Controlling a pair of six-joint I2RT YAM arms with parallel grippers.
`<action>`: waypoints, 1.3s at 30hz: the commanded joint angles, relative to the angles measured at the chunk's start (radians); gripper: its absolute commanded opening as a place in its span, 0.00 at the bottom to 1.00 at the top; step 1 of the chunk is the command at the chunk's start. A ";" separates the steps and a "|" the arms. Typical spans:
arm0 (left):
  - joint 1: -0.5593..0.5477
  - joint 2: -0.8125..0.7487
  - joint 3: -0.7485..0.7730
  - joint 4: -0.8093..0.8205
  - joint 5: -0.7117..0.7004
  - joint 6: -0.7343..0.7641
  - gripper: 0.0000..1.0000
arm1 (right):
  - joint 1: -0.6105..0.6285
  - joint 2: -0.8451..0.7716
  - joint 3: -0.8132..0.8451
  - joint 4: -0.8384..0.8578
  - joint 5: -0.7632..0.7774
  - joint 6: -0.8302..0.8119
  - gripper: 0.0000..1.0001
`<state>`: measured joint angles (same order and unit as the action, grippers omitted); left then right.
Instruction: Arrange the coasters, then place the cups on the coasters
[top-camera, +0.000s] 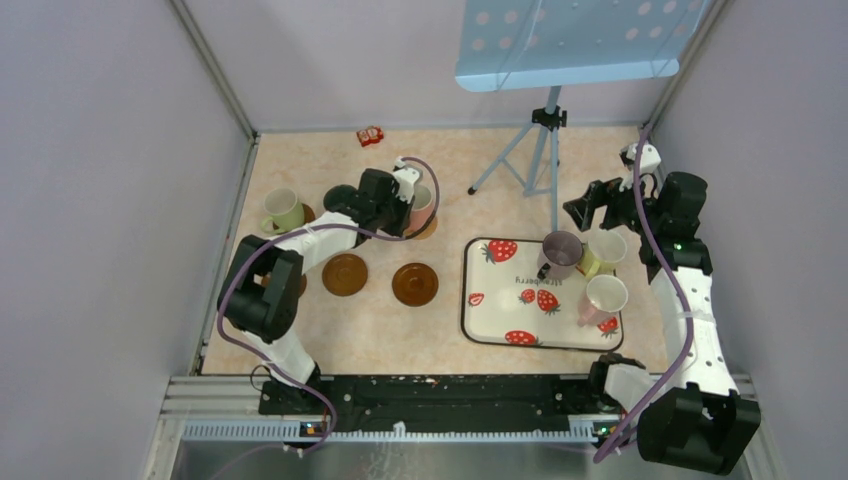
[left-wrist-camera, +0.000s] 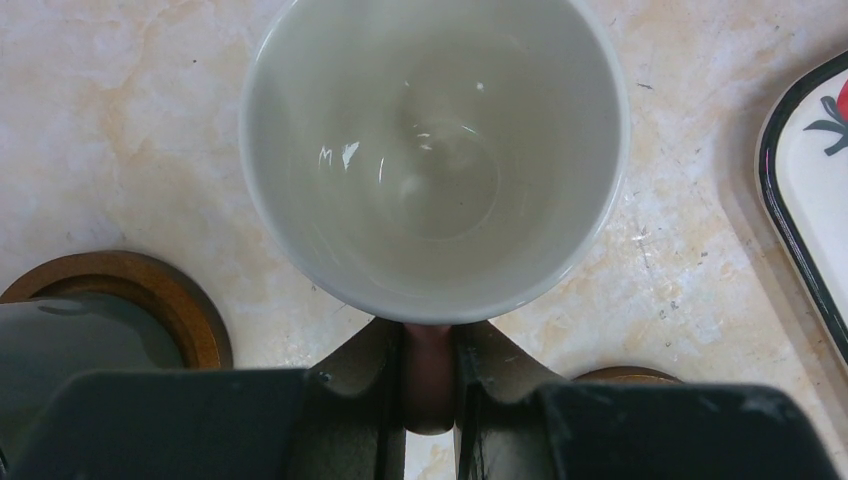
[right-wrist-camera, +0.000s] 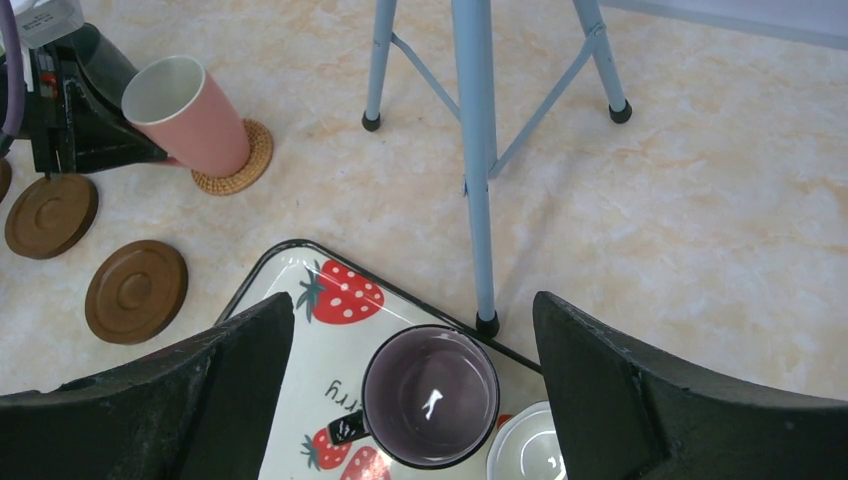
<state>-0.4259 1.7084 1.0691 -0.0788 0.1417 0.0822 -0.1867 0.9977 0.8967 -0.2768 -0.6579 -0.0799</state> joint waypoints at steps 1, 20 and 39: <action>0.005 -0.015 0.040 0.083 0.015 -0.003 0.06 | -0.014 0.004 0.003 0.026 -0.021 -0.017 0.88; 0.006 -0.091 0.034 -0.032 0.048 0.008 0.81 | -0.014 0.001 0.004 0.023 -0.028 -0.017 0.88; -0.114 -0.310 0.106 -0.293 0.265 0.131 0.99 | -0.014 0.017 0.043 -0.034 -0.047 -0.009 0.88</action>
<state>-0.4488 1.3594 1.1229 -0.2966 0.3283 0.1848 -0.1867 1.0145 0.8970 -0.2993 -0.6914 -0.0856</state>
